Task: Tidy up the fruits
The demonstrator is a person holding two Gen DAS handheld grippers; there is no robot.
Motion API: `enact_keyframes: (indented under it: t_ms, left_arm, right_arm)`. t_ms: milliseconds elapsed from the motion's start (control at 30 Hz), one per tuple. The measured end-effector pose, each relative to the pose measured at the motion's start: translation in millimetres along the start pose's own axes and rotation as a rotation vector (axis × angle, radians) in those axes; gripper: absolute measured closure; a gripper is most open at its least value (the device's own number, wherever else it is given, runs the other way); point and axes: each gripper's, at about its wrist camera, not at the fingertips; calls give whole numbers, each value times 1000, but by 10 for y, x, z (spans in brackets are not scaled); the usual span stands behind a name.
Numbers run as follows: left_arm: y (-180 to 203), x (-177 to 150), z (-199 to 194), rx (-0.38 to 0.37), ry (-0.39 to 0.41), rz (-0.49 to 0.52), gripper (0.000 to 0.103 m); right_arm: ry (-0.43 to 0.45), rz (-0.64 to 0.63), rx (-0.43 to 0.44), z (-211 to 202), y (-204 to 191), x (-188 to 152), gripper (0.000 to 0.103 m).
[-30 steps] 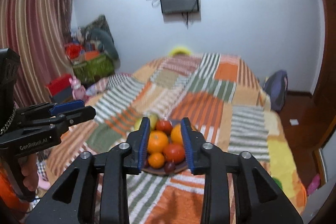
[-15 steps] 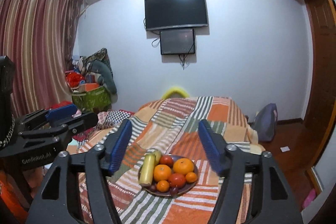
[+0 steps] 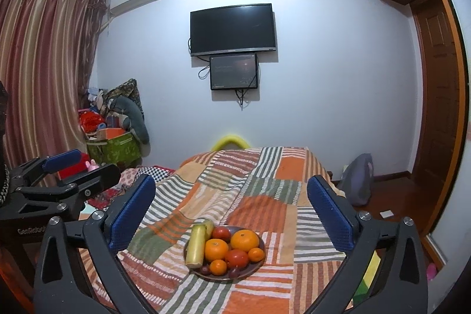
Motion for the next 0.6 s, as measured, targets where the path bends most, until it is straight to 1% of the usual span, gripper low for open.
enact_keyframes:
  t_ms: [600]
  left_arm:
    - [-2, 1, 9, 0, 0, -10, 0]
  right_arm:
    - [-3, 10, -5, -30, 28, -28, 0]
Point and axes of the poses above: each gripper's, at about its wrist camera, not at the fingertips, and z roughly the way its jaws point, y to its right, x to its top, and after that the axes turned 9 degrees about -y, right-handed
